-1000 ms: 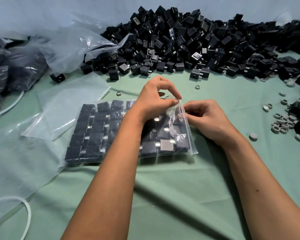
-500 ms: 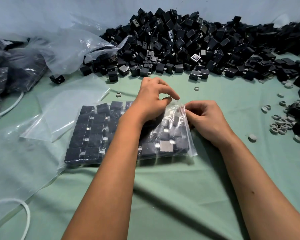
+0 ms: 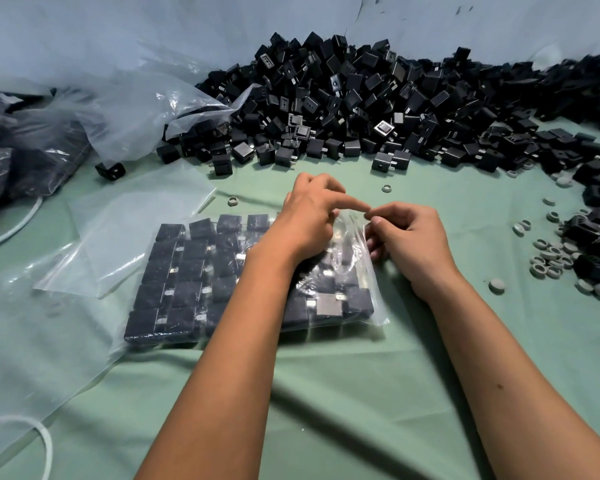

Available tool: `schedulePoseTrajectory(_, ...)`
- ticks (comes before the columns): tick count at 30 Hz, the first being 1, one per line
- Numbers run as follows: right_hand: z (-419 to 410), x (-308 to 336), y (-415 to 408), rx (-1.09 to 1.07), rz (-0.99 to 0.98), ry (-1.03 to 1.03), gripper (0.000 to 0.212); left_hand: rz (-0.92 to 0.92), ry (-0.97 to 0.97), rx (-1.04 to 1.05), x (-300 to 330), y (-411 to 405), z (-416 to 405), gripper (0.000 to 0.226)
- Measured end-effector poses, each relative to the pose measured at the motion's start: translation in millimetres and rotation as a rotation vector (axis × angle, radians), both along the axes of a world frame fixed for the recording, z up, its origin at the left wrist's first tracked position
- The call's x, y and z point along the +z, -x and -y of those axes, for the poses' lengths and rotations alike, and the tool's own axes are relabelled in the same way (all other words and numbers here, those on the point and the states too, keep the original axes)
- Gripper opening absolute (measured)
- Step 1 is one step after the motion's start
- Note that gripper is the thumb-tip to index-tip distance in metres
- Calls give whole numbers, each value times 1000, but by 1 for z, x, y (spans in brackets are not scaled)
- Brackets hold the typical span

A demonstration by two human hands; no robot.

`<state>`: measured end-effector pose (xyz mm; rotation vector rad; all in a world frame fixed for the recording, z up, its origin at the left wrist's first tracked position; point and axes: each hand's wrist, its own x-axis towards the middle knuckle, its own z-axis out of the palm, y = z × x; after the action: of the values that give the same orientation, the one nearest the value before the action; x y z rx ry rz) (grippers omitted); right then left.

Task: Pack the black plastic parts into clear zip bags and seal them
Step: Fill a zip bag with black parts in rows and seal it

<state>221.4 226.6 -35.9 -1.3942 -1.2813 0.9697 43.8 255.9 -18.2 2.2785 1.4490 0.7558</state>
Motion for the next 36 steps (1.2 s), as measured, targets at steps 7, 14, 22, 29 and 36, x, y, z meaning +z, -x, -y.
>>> schedulePoseTrajectory(7, -77, 12, -11, -148, 900, -152, 49, 33, 25, -23, -2, 0, 1, 55)
schedulePoseTrajectory(14, -119, 8, -11, 71, 1271, -55, 47, 106, -3, -28, -4, 2, -1, 35)
schedulePoseTrajectory(22, -63, 3, -1, 7, 852, -105, 35, 120, 14, -22, -1, 13, 1, 26)
schedulePoseTrajectory(29, -12, -6, -4, -47, 648, -360, 22, 163, -29, 6, 7, 16, 4, 16)
schedulePoseTrajectory(36, -7, 0, -3, 125, 223, -189, 20, 252, -37, 46, 11, 17, 6, 14)
